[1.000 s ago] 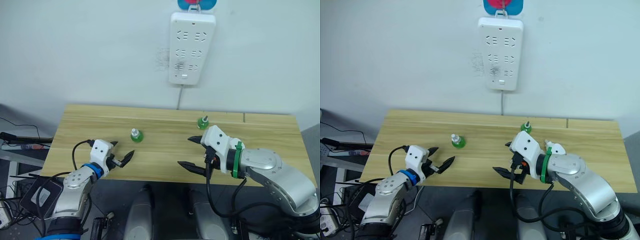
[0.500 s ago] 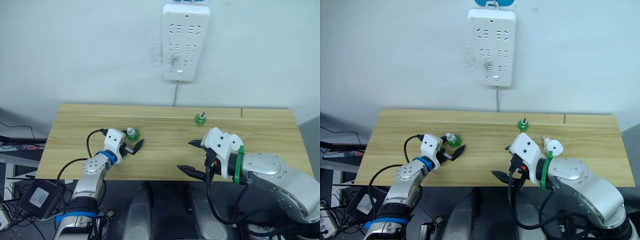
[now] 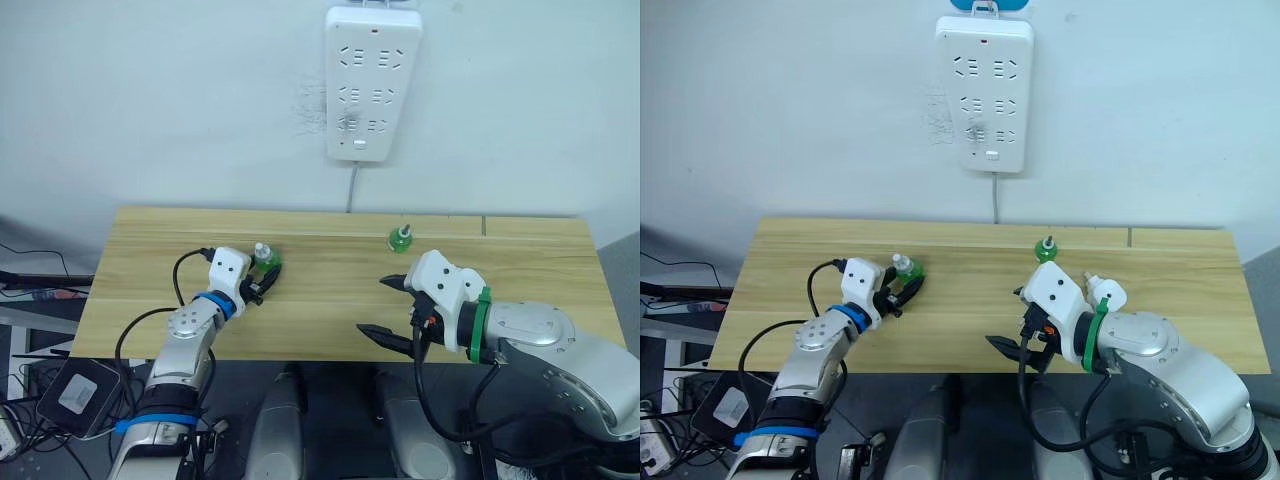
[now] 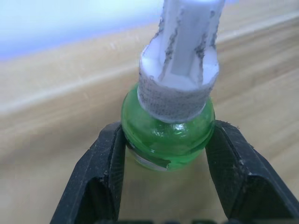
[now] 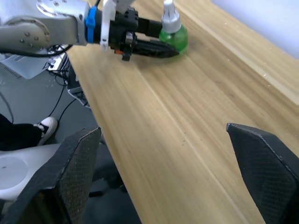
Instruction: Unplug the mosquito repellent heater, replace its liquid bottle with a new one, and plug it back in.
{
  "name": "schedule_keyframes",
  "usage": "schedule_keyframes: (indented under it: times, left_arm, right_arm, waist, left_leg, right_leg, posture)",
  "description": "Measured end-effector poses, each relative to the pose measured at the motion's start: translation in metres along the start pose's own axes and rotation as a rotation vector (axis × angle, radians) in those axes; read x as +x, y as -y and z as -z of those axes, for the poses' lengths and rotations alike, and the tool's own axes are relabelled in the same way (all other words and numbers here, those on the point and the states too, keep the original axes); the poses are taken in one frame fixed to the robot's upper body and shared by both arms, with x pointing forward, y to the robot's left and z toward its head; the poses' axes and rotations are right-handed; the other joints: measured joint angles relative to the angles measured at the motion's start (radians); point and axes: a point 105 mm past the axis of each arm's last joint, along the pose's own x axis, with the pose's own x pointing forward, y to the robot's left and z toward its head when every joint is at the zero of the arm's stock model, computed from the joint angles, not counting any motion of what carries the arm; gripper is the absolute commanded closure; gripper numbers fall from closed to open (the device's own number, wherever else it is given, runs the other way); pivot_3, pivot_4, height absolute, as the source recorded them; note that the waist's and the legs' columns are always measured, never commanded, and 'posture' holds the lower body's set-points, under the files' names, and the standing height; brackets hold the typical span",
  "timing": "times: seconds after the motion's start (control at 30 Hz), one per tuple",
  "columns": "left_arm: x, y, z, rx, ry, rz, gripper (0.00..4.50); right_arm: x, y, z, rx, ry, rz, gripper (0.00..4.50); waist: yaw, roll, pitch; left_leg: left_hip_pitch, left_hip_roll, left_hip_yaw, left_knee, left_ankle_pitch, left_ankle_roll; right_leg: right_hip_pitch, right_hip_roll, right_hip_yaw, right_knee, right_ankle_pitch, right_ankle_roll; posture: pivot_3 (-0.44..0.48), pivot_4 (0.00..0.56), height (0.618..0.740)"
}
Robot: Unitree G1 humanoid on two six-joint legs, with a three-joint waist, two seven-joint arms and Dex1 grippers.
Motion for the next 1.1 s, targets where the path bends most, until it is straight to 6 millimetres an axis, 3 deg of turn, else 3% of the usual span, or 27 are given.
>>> schedule_keyframes:
  times: [0.13,0.3,0.5,0.77,0.87,1.1]
  left_arm:
    - [-0.002,0.038,-0.041,0.131,0.017,0.336,2.31]
    - [0.002,0.075,-0.066,0.153,-0.022,0.644,2.31]
    - [0.008,0.086,-0.088,0.191,-0.033,0.802,2.31]
    - [0.012,0.087,-0.075,0.154,-0.044,0.857,2.31]
    - [0.014,0.089,-0.075,0.143,-0.031,0.863,2.31]
    - [0.016,0.089,-0.082,0.164,-0.011,0.863,2.31]
  right_arm:
    - [-0.004,0.005,-0.010,-0.005,0.050,0.011,0.00]
    - [0.000,0.008,-0.032,-0.030,0.126,-0.001,0.00]
    - [0.014,0.012,-0.048,-0.012,0.192,0.015,0.00]
    - [0.030,0.018,-0.048,-0.008,0.205,0.041,0.00]
    - [0.036,0.014,-0.048,0.005,0.215,0.021,0.60]
    - [0.046,0.014,-0.040,-0.003,0.185,0.022,3.07]
  waist:
    - [0.000,-0.001,-0.006]
    - [-0.008,-0.005,-0.035]
    - [-0.026,-0.007,-0.098]
    - [-0.049,-0.007,-0.129]
    - [-0.050,-0.007,-0.133]
    - [-0.050,-0.007,-0.149]
  left_leg:
    - [0.000,-0.001,-0.001,-0.001,0.001,-0.002]
    - [-0.004,-0.004,-0.003,0.001,0.001,-0.002]
    - [-0.009,-0.006,-0.008,0.001,0.002,-0.003]
    - [-0.008,-0.006,-0.008,0.004,0.000,0.000]
    - [-0.008,-0.005,-0.009,0.004,0.001,0.000]
    - [-0.008,-0.005,-0.009,0.004,0.001,0.000]
  right_leg:
    - [0.000,0.000,-0.001,0.000,0.000,0.000]
    - [-0.002,0.000,-0.005,0.000,0.000,0.000]
    - [-0.003,0.001,-0.010,-0.001,0.003,-0.005]
    - [-0.002,0.002,-0.010,0.001,0.004,-0.006]
    - [-0.002,0.003,-0.010,0.002,0.004,-0.007]
    - [-0.002,0.003,-0.010,0.003,0.005,-0.008]
  posture:
    - [-0.062,0.282,0.740]
    - [-0.091,0.199,0.740]
    - [-0.111,0.149,0.740]
    - [-0.111,0.140,0.740]
    - [-0.107,0.141,0.740]
    - [-0.094,0.143,0.740]
